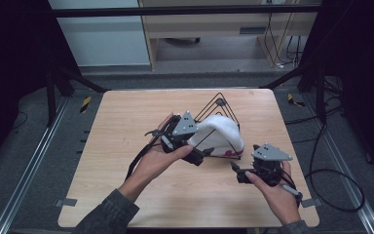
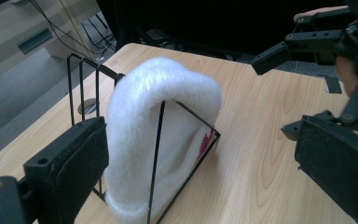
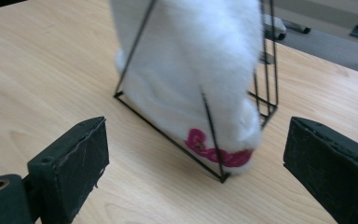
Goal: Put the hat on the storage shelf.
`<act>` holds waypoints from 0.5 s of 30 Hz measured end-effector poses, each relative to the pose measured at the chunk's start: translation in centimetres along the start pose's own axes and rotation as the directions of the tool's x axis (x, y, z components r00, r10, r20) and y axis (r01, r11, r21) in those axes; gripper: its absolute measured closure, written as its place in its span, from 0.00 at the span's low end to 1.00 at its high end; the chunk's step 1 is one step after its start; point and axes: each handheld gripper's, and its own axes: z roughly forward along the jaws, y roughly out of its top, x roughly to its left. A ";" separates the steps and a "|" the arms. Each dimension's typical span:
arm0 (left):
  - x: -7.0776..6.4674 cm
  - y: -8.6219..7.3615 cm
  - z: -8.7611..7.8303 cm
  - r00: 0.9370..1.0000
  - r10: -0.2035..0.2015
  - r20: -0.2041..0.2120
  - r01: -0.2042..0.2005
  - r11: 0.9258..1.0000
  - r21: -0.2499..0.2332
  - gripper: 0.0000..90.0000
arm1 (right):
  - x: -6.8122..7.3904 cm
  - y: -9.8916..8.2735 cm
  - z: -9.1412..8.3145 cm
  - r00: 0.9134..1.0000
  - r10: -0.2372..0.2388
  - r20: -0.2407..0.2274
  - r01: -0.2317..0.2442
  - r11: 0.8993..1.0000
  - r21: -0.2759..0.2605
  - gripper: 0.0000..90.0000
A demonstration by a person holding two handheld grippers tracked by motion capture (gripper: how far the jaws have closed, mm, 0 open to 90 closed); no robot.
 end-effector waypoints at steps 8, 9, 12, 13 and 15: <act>0.5 -1.3 -1.5 1.000 -0.011 -0.016 0.010 1.000 -0.010 0.03 | 2.0 1.3 -0.6 0.997 -0.069 -0.019 0.068 0.997 -0.036 0.15; 0.6 -1.6 -1.9 1.000 -0.018 -0.023 0.017 1.000 -0.009 0.03 | 2.2 1.4 -0.7 0.997 -0.072 -0.024 0.071 0.997 -0.037 0.16; 0.8 -2.5 -3.0 0.999 -0.023 -0.043 0.023 1.000 -0.006 0.03 | 3.4 1.6 -0.7 0.995 -0.088 -0.047 0.087 0.996 -0.032 0.16; 0.9 -2.8 -3.4 0.998 -0.023 -0.053 0.023 1.000 -0.001 0.03 | 3.7 1.7 -0.6 0.994 -0.098 -0.055 0.096 0.995 -0.033 0.15; 1.2 -3.6 -4.2 0.997 -0.026 -0.076 0.026 1.000 0.005 0.03 | 4.5 1.8 -0.5 0.991 -0.113 -0.069 0.111 0.993 -0.033 0.15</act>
